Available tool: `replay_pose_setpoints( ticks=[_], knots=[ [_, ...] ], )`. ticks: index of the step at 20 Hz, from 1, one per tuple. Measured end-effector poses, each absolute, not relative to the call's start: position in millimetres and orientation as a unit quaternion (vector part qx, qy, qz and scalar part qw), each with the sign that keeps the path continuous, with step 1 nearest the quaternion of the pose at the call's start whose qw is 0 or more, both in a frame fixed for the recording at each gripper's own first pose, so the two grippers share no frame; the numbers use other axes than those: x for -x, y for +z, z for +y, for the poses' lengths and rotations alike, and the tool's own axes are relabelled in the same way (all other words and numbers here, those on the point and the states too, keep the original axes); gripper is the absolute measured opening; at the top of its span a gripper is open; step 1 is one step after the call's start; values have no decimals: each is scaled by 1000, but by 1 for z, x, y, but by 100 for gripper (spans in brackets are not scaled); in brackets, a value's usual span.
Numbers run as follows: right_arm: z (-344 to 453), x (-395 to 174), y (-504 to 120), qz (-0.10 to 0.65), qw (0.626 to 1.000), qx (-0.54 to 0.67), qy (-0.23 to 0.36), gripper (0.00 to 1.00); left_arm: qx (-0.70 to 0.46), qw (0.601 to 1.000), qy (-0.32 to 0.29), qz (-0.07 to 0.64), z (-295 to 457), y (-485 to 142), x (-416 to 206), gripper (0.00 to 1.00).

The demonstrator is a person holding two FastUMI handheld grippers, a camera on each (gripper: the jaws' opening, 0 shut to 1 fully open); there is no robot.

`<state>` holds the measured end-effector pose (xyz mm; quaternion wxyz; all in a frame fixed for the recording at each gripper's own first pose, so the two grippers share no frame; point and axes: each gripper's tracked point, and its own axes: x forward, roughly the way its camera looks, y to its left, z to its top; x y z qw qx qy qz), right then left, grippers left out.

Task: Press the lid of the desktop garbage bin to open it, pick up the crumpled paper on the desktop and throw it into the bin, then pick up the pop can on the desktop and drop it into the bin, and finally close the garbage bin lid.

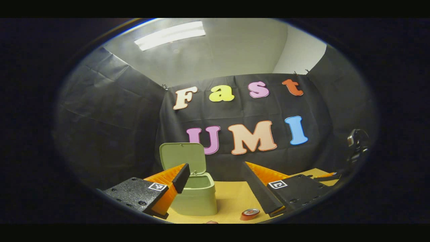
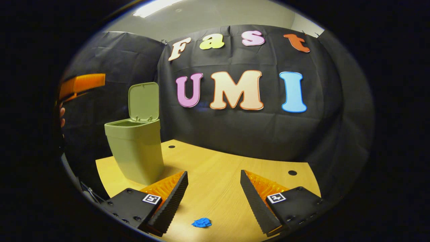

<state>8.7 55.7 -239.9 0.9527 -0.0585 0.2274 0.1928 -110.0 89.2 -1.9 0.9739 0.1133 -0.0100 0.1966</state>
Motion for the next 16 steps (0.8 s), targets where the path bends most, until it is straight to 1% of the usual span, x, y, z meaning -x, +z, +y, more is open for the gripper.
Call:
replay_pose_setpoints(
  ticks=[2, 5, 6, 7, 8, 14, 15, 16],
  knots=[
    [55, -4, -284, 273, 938, 71, 199, 98, -113, 971, 211, -4, 92, -4, 120, 93],
    [52, 11, -335, 333, 916, 85, 207, 99, -119, 966, 231, 6, 100, -6, 131, 94],
    [51, 15, -345, 345, 911, 86, 208, 99, -122, 964, 236, 9, 102, -6, 134, 94],
    [50, 18, -354, 355, 907, 89, 209, 99, -124, 963, 240, 12, 104, -7, 137, 99],
    [51, 18, -362, 365, 902, 94, 210, 99, -125, 962, 244, 15, 106, -8, 139, 94],
    [53, 36, -412, 426, 871, 116, 216, 100, -135, 955, 262, 31, 117, -15, 150, 94],
    [53, 39, -416, 437, 866, 115, 215, 99, -136, 954, 264, 33, 120, -16, 150, 94],
    [53, 42, -420, 448, 861, 114, 213, 96, -136, 954, 266, 35, 123, -16, 149, 94]
  ],
)
